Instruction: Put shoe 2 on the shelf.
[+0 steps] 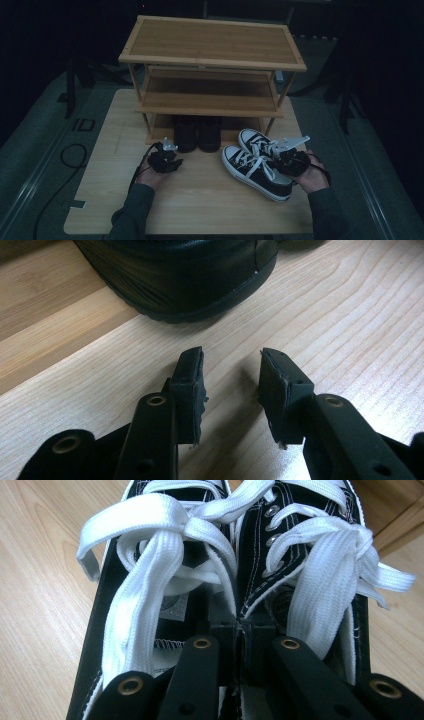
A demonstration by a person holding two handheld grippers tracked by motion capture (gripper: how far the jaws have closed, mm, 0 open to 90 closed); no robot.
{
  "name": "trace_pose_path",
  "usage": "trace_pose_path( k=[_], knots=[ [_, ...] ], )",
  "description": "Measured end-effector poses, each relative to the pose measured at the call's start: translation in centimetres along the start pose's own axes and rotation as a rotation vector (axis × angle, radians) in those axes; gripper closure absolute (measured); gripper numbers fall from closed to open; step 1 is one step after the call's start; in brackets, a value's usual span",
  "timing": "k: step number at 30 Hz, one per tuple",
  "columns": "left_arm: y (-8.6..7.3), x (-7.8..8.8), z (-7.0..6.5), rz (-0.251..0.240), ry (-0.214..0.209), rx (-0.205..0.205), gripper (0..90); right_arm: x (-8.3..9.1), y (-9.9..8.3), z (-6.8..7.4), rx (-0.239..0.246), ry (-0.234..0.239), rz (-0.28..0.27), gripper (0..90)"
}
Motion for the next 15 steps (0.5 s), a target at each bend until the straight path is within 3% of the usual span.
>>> trace_pose_path(
  k=[15],
  knots=[
    [0.0,0.0,0.0,0.005,-0.001,-0.004,62.5,1.2,2.9,0.6,0.113,0.057,0.022,86.4]
  ],
)
Point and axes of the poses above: each handheld gripper's, and its own axes: x roughly backward along the jaws, y roughly out of its top, z roughly to its left, the point moved 6 cm from there along -x, roughly forward along the jaws, and after that the axes turned 12 degrees about y, right-handed, at the moved point
